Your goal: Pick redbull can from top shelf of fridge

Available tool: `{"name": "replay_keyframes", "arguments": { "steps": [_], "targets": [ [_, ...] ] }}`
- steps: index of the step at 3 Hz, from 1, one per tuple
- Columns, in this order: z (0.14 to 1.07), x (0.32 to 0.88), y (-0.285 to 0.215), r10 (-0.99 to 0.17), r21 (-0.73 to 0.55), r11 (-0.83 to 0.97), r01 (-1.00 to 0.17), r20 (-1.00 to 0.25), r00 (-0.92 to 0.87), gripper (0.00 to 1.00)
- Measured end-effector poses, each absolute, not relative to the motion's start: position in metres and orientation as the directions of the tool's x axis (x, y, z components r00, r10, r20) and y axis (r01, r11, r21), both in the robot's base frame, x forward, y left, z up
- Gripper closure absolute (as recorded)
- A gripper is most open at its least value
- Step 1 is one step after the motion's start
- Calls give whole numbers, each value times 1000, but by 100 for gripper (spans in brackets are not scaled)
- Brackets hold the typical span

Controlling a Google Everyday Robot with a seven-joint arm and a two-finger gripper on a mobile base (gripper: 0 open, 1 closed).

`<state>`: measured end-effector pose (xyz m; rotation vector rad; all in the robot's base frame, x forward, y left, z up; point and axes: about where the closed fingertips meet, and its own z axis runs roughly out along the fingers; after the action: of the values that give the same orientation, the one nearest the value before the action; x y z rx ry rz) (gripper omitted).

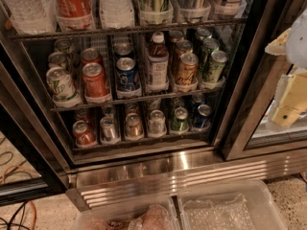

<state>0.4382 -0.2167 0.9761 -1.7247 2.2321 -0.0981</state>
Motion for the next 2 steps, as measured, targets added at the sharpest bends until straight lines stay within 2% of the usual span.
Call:
{"name": "replay_keyframes", "arguments": {
  "steps": [1, 2],
  "targets": [
    [978, 440, -216, -951, -252, 275, -928, -213, -224, 0],
    [983, 451, -215, -919, -257, 349, -901, -280, -276, 0]
  ]
}}
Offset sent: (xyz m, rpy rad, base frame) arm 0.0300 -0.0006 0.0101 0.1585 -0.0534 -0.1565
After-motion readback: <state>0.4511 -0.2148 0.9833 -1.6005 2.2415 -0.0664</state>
